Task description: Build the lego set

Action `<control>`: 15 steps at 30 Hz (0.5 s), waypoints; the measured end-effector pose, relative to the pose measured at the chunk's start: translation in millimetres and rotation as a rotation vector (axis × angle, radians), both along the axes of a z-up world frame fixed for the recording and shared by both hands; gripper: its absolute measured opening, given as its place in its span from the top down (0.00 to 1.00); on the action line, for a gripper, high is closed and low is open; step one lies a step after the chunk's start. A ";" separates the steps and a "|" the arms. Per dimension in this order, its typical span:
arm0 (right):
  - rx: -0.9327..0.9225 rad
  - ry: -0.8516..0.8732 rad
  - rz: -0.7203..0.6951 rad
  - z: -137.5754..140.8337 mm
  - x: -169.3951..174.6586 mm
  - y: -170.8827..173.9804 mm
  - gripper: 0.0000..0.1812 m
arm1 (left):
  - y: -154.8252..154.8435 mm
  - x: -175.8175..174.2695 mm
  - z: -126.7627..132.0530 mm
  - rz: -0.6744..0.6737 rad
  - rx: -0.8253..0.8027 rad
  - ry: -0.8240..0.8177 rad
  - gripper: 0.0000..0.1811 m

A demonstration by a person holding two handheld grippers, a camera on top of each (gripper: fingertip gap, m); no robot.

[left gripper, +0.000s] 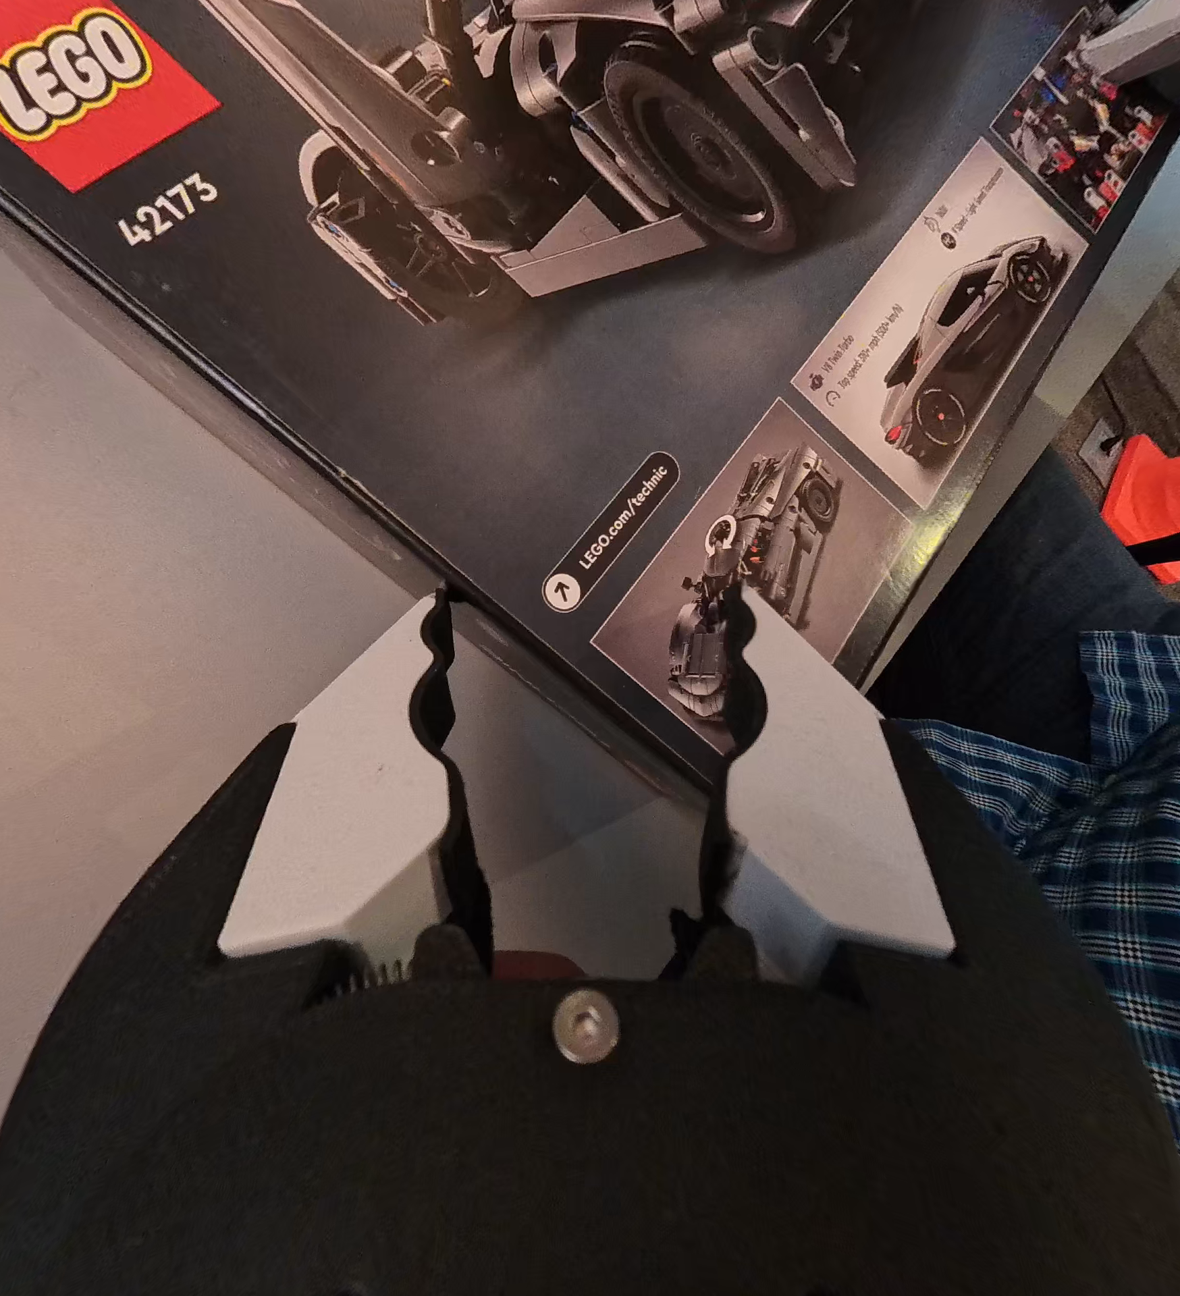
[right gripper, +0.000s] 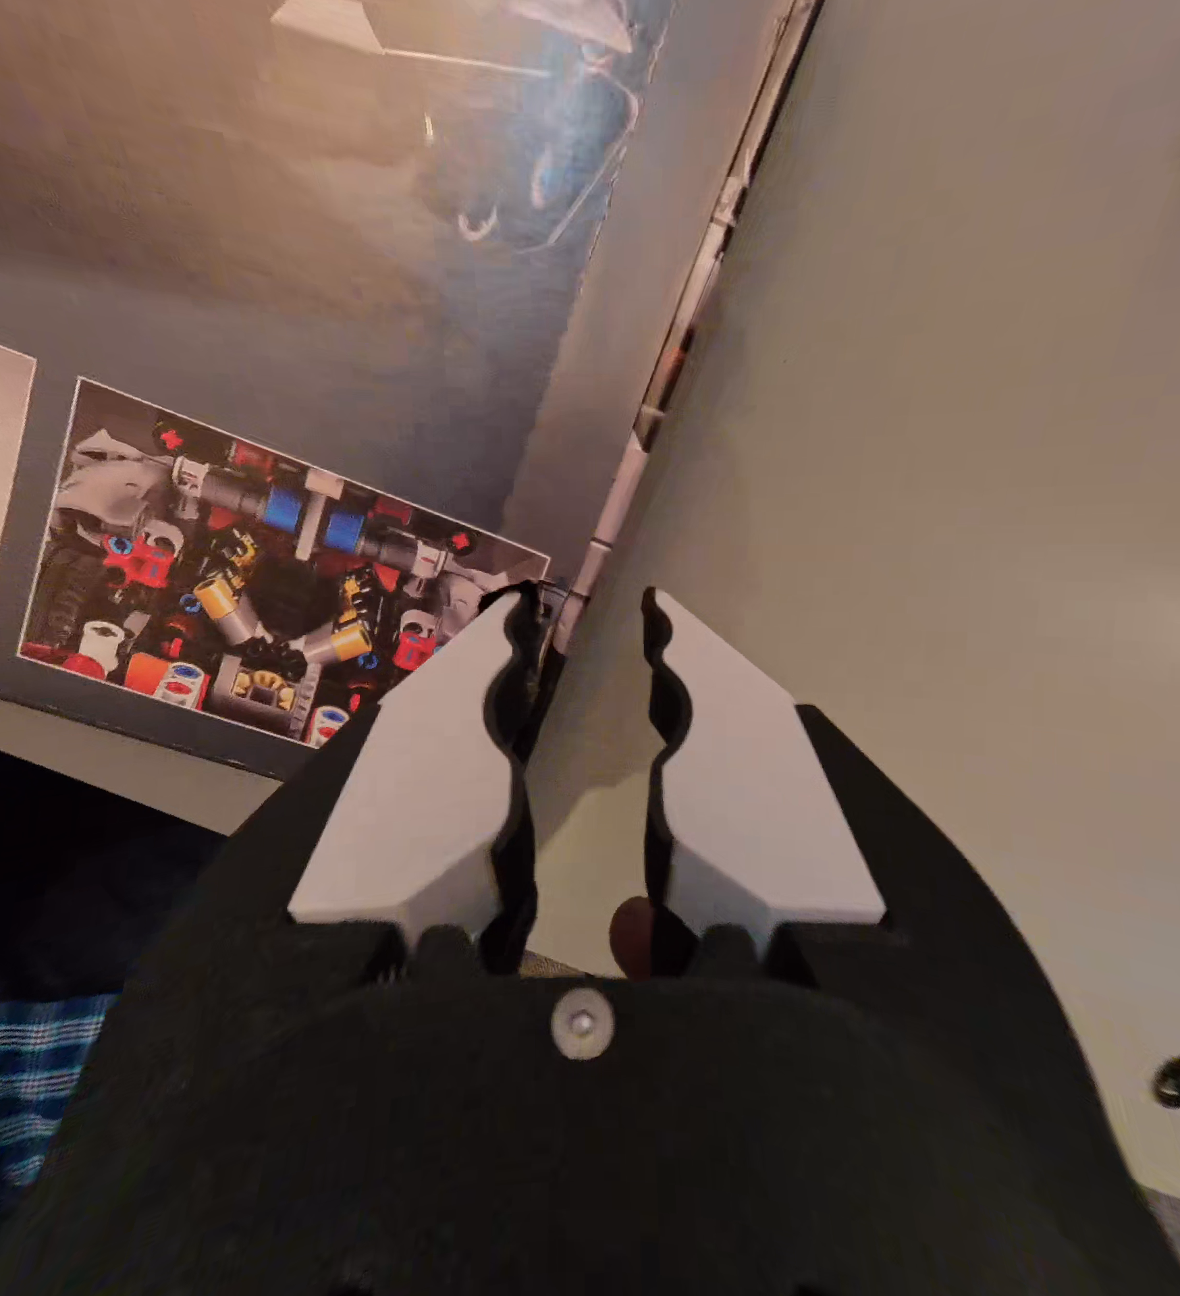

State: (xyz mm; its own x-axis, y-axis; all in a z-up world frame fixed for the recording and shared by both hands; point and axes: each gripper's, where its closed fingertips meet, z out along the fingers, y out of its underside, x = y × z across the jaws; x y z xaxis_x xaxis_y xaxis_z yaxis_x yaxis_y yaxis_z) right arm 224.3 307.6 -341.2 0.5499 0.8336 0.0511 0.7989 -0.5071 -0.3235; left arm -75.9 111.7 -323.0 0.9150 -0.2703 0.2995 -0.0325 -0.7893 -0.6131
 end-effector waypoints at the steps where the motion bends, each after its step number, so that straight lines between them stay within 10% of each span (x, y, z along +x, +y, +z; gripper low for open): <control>1: -0.004 0.016 -0.005 -0.2 -1.0 -1.7 0.86 | 0.5 -1.0 0.2 0.001 -0.003 -0.002 0.59; 15: -0.271 -0.030 0.148 3.0 10.0 -42.4 0.87 | 6.6 -3.0 0.5 0.002 0.008 -0.013 0.60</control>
State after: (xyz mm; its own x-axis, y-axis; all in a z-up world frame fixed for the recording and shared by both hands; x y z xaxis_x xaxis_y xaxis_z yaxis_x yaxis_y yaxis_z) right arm 234.3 265.2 -338.3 0.4231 0.8900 -0.1700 0.8776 -0.4492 -0.1675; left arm -78.9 118.3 -322.5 0.9116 -0.2708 0.3093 -0.0227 -0.7845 -0.6197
